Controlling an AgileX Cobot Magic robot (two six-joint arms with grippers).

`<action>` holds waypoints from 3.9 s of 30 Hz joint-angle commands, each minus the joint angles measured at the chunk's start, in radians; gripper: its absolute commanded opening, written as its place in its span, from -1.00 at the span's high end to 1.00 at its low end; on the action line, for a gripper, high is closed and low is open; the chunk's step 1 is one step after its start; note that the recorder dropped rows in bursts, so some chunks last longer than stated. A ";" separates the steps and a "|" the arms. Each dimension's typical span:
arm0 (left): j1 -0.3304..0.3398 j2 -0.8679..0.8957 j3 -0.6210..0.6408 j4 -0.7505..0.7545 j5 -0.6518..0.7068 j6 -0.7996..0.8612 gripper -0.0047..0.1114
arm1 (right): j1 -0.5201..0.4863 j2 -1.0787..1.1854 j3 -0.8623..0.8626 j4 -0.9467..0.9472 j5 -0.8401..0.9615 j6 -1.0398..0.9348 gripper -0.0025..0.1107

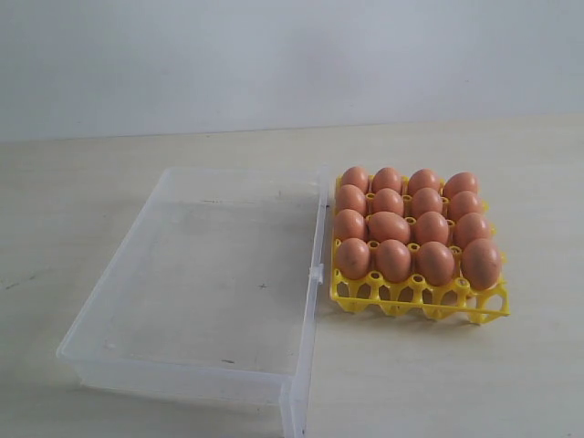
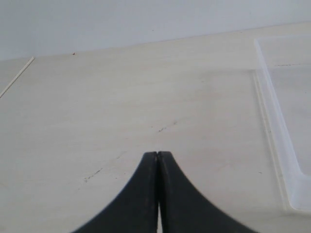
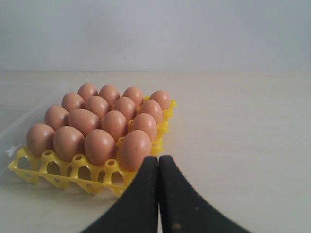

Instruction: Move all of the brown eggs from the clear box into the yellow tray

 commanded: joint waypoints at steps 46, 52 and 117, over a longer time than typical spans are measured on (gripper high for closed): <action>-0.006 -0.006 -0.004 -0.002 -0.006 -0.005 0.92 | -0.024 -0.006 0.004 -0.160 0.019 0.191 0.96; -0.006 -0.006 -0.004 -0.002 -0.006 -0.005 0.92 | -0.024 -0.006 0.004 -0.160 0.019 0.191 0.96; -0.006 -0.006 -0.004 -0.002 -0.006 -0.005 0.92 | -0.059 -0.006 0.004 -0.154 0.019 0.191 0.96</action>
